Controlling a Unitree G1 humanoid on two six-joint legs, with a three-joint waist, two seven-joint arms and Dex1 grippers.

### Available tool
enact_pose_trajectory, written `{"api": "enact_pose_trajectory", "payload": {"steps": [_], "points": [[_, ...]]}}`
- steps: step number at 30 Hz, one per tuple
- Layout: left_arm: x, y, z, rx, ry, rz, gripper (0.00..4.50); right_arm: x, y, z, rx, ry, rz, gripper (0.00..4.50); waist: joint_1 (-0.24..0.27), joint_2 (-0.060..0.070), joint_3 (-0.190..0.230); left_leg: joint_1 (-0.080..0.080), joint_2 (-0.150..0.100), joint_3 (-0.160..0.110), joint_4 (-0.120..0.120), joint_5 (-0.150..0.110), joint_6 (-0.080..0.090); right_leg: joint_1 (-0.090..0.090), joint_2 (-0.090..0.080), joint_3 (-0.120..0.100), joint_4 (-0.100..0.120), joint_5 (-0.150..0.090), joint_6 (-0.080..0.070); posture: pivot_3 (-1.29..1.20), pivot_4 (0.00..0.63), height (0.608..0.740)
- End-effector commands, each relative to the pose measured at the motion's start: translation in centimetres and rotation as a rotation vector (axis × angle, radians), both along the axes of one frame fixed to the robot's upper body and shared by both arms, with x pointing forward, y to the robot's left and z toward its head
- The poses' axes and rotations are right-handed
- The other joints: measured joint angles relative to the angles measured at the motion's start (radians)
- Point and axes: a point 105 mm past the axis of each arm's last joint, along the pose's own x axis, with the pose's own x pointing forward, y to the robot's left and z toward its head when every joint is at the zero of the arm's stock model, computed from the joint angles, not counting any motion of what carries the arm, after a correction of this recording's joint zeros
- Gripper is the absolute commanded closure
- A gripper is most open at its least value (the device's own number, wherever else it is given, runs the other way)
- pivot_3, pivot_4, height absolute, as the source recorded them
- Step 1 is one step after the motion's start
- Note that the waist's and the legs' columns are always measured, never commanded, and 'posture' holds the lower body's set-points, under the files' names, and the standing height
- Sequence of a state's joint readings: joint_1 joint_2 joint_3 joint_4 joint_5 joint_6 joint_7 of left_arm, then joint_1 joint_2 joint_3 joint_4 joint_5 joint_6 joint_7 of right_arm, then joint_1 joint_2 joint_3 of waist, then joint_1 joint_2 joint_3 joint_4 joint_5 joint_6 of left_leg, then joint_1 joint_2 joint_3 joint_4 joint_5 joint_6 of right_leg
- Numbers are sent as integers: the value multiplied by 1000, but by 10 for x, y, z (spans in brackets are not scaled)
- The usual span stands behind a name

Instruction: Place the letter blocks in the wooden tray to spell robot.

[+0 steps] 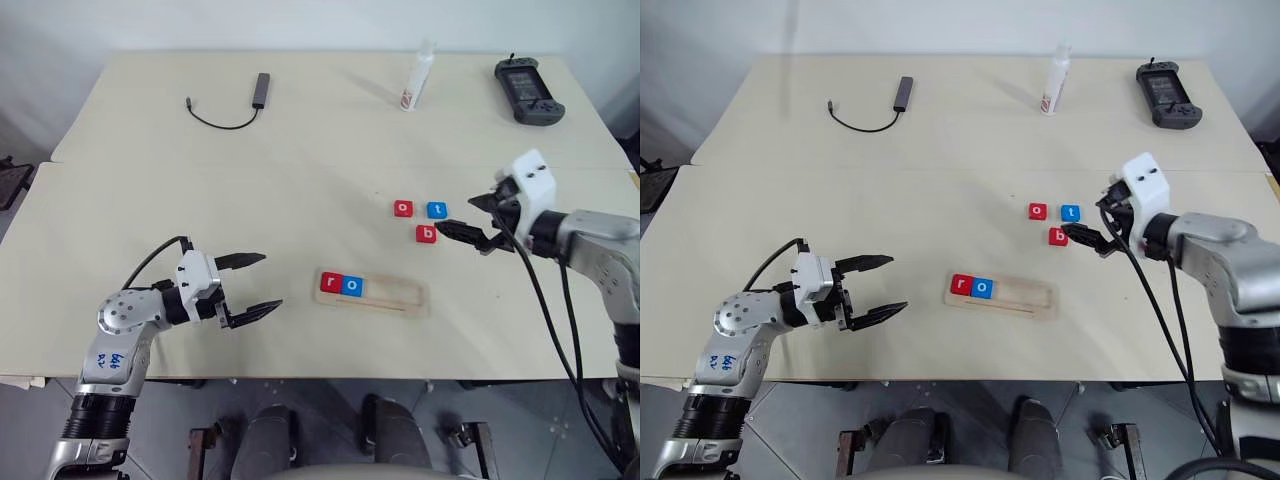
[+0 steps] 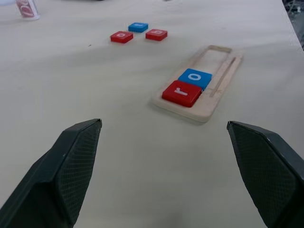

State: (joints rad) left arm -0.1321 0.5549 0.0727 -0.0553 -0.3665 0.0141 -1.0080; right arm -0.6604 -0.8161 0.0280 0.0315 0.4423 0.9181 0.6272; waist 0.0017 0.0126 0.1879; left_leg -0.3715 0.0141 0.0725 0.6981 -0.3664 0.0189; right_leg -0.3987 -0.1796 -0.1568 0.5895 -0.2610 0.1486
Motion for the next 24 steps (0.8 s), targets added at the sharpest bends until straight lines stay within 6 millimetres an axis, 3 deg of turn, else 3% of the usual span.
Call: {"api": "enact_pose_trajectory", "payload": {"steps": [1,7,15,24], "points": [[-5,-5,11,-14,-47,10,12,15,1,-5,-41,13,-36,0,-1,0,0,0,0,0,0,0,0,0,0,0,0,0,0,0,150,740],[-7,-4,12,-16,-53,42,12,25,6,-5,-59,4,-54,0,-3,0,0,-1,0,0,0,0,0,0,0,-2,-1,0,0,0,150,740],[-5,-5,13,-10,-58,41,12,15,10,-3,2,26,-157,0,-2,0,0,0,0,0,0,0,0,0,0,-1,0,0,0,0,150,740],[-4,-10,13,4,-53,1,12,-1,16,-34,79,91,-362,0,-4,1,0,0,0,0,-1,0,-1,0,1,-1,0,0,0,0,150,740]]}}
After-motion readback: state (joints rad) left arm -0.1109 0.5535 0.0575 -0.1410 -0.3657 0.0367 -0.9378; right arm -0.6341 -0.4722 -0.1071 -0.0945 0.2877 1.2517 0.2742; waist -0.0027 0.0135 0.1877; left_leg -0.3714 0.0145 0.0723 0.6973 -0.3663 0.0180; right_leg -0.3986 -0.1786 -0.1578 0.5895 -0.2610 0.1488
